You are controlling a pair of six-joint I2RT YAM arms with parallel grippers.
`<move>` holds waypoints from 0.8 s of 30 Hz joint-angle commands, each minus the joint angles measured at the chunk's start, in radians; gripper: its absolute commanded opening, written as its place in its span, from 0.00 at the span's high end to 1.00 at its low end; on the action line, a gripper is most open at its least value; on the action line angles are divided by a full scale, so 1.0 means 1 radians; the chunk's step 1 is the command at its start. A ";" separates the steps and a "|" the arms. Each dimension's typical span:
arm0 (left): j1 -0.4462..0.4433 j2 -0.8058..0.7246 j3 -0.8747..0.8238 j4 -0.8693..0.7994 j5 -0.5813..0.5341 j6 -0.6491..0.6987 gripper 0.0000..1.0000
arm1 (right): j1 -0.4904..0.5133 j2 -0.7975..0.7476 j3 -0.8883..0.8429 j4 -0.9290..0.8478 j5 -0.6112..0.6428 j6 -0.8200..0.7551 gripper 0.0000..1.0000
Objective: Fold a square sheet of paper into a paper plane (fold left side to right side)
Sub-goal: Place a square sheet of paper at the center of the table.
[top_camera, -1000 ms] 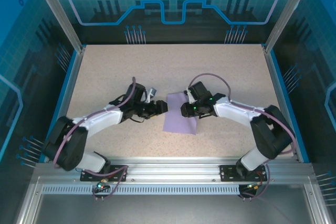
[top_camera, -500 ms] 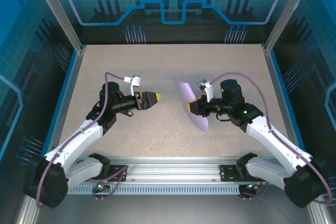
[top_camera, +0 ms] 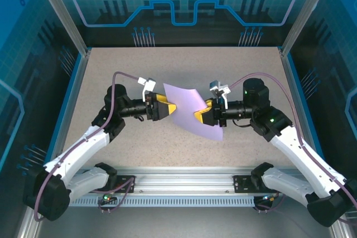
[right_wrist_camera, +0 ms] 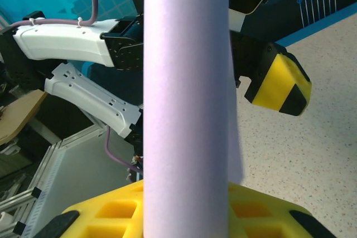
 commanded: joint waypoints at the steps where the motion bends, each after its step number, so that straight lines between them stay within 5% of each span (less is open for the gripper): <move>1: -0.025 0.000 0.044 0.043 0.056 0.036 0.17 | 0.008 -0.006 0.026 -0.043 0.029 -0.027 0.73; 3: -0.031 -0.003 0.051 0.038 0.057 0.039 0.28 | -0.002 -0.007 0.017 -0.047 0.073 -0.024 0.72; 10: -0.041 0.002 0.059 -0.037 0.023 0.074 0.87 | -0.051 -0.012 -0.012 -0.050 0.187 0.010 0.71; 18: -0.042 0.096 0.065 -0.210 -0.078 0.085 1.00 | -0.086 -0.023 -0.028 -0.199 0.519 0.002 0.42; 24: -0.041 0.197 0.039 -0.263 -0.137 0.085 1.00 | -0.096 0.014 -0.064 -0.271 0.626 0.011 0.28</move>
